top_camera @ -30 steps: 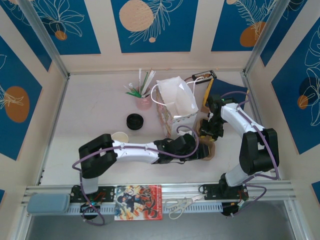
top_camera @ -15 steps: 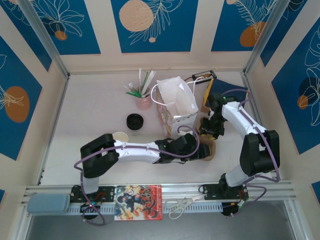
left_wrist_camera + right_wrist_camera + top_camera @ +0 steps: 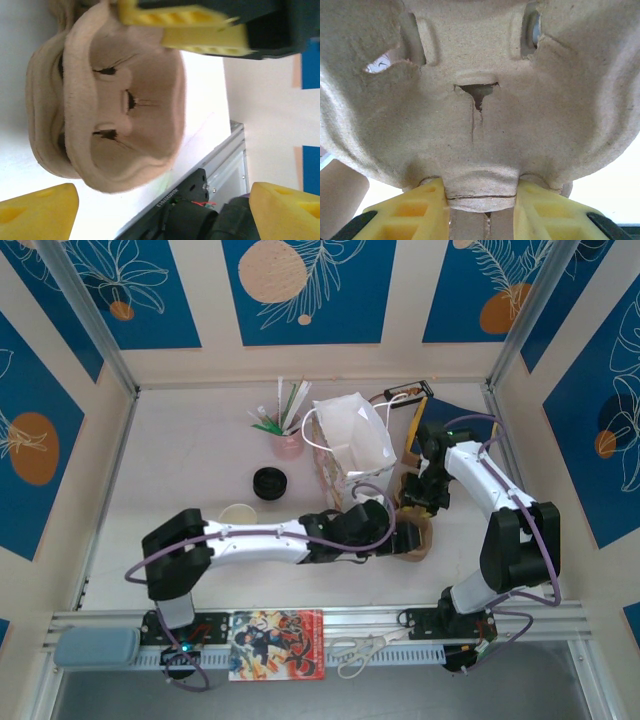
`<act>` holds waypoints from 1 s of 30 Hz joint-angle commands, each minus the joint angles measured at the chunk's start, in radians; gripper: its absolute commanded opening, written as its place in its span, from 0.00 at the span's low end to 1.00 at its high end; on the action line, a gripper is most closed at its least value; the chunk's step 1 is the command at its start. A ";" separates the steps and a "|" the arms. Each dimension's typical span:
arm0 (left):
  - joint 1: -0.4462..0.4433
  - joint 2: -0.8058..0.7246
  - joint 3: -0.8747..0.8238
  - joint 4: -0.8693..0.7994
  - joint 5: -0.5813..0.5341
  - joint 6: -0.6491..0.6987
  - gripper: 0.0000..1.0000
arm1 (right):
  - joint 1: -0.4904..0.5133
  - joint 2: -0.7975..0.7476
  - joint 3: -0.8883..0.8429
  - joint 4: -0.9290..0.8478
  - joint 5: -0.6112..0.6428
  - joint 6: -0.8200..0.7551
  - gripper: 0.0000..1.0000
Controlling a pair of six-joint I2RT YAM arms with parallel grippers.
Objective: Pack the takeout coffee
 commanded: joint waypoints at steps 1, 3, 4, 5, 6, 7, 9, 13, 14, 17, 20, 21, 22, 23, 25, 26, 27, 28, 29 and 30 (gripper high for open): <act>0.002 -0.076 0.052 -0.069 -0.037 0.051 0.90 | 0.000 -0.022 0.025 -0.030 0.004 -0.016 0.33; 0.001 -0.104 0.057 -0.088 -0.043 0.059 0.90 | -0.001 -0.022 0.026 -0.028 0.006 -0.019 0.33; 0.001 -0.119 0.058 -0.096 -0.048 0.066 0.90 | 0.000 -0.023 0.026 -0.027 0.008 -0.021 0.33; 0.000 -0.134 0.058 -0.103 -0.054 0.072 0.90 | 0.000 -0.025 0.025 -0.026 0.009 -0.022 0.33; 0.001 -0.152 0.061 -0.118 -0.065 0.081 0.91 | 0.000 -0.027 0.026 -0.023 0.008 -0.022 0.33; 0.001 -0.172 0.065 -0.140 -0.081 0.090 0.91 | 0.000 -0.030 0.025 -0.022 0.006 -0.024 0.33; 0.002 -0.214 0.076 -0.188 -0.113 0.119 0.92 | -0.002 -0.034 0.025 -0.021 0.005 -0.024 0.33; 0.005 -0.315 0.093 -0.306 -0.191 0.174 0.94 | -0.004 -0.055 0.033 -0.029 -0.003 -0.025 0.33; 0.008 -0.339 0.094 -0.329 -0.205 0.190 0.94 | -0.005 -0.063 0.036 -0.032 -0.004 -0.025 0.33; 0.019 -0.415 0.112 -0.440 -0.271 0.244 0.96 | -0.006 -0.093 0.055 -0.054 0.005 -0.018 0.33; 0.048 -0.484 0.128 -0.546 -0.305 0.294 1.00 | -0.007 -0.131 0.073 -0.079 0.017 -0.006 0.33; 0.065 -0.507 0.129 -0.575 -0.302 0.308 1.00 | -0.008 -0.146 0.079 -0.088 0.022 0.000 0.33; 0.088 -0.530 0.128 -0.604 -0.293 0.318 1.00 | -0.009 -0.161 0.085 -0.097 0.026 0.007 0.33; 0.110 -0.549 0.127 -0.627 -0.284 0.325 1.00 | -0.010 -0.173 0.094 -0.107 0.030 0.016 0.33; 0.167 -0.593 0.123 -0.663 -0.242 0.346 1.00 | -0.013 -0.204 0.112 -0.130 0.037 0.033 0.33; 0.189 -0.609 0.124 -0.676 -0.229 0.359 1.00 | -0.016 -0.215 0.119 -0.138 0.038 0.036 0.33; 0.210 -0.626 0.126 -0.694 -0.222 0.373 1.00 | -0.017 -0.227 0.129 -0.150 0.044 0.039 0.33; 0.228 -0.639 0.126 -0.711 -0.219 0.381 1.00 | -0.018 -0.237 0.140 -0.164 0.051 0.041 0.33; 0.244 -0.648 0.122 -0.720 -0.208 0.383 1.00 | -0.018 -0.244 0.150 -0.174 0.060 0.043 0.33; 0.268 -0.657 0.118 -0.726 -0.185 0.385 1.00 | -0.021 -0.251 0.165 -0.188 0.070 0.043 0.33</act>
